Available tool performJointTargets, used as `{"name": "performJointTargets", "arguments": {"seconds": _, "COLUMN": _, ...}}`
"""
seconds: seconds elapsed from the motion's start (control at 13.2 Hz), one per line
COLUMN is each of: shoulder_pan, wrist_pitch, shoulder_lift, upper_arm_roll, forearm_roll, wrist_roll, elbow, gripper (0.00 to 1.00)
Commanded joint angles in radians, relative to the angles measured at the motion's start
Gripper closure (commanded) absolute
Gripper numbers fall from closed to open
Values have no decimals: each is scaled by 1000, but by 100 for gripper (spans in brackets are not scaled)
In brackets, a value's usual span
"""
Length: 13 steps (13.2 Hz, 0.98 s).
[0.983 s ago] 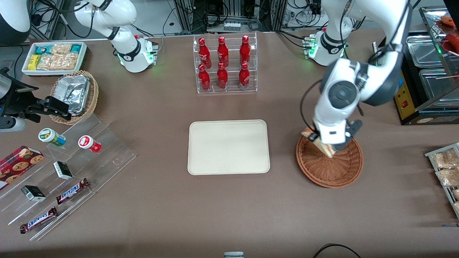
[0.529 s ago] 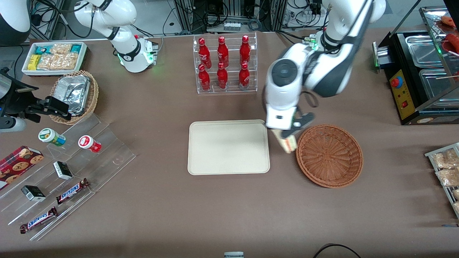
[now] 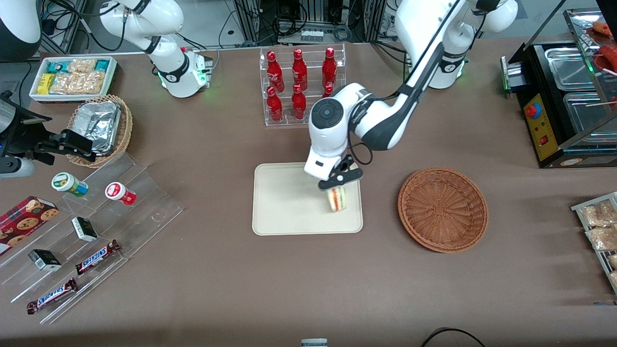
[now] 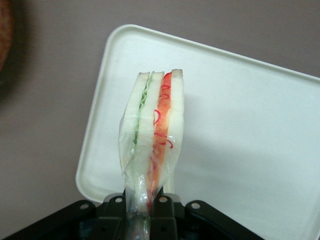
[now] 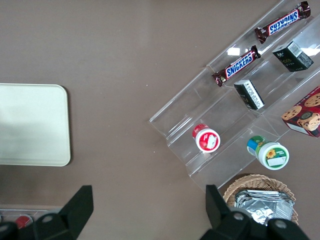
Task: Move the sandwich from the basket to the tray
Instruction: 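Lower the sandwich upright onto the tray and open the left gripper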
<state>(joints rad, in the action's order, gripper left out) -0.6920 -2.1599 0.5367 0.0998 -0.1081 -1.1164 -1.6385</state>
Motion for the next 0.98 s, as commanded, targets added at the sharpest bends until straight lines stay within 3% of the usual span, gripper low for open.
{"name": "performJointTargets", "arguments": {"seconds": 0.0, "shoulder_pan": -47, "wrist_pitch": -37, "shoulder_lift": 58, "upper_arm_roll": -11, "forearm_roll": -8, "wrist_roll": 71, "elbow": 42, "gripper": 100}}
{"name": "performJointTargets", "arguments": {"seconds": 0.3, "shoulder_pan": -53, "wrist_pitch": -124, "shoulder_lift": 103, "upper_arm_roll": -11, "forearm_roll": -10, "wrist_roll": 121, "elbow": 40, "gripper": 100}}
{"name": "performJointTargets", "arguments": {"seconds": 0.83, "shoulder_pan": -53, "wrist_pitch": -126, "shoulder_lift": 146, "upper_arm_roll": -12, "forearm_roll": -13, "wrist_roll": 176, "elbow": 60, "gripper": 100}}
{"name": "performJointTargets", "arguments": {"seconds": 0.91, "shoulder_pan": -50, "wrist_pitch": -126, "shoulder_lift": 146, "upper_arm_roll": -14, "forearm_roll": -10, "wrist_roll": 179, "elbow": 62, "gripper": 81}}
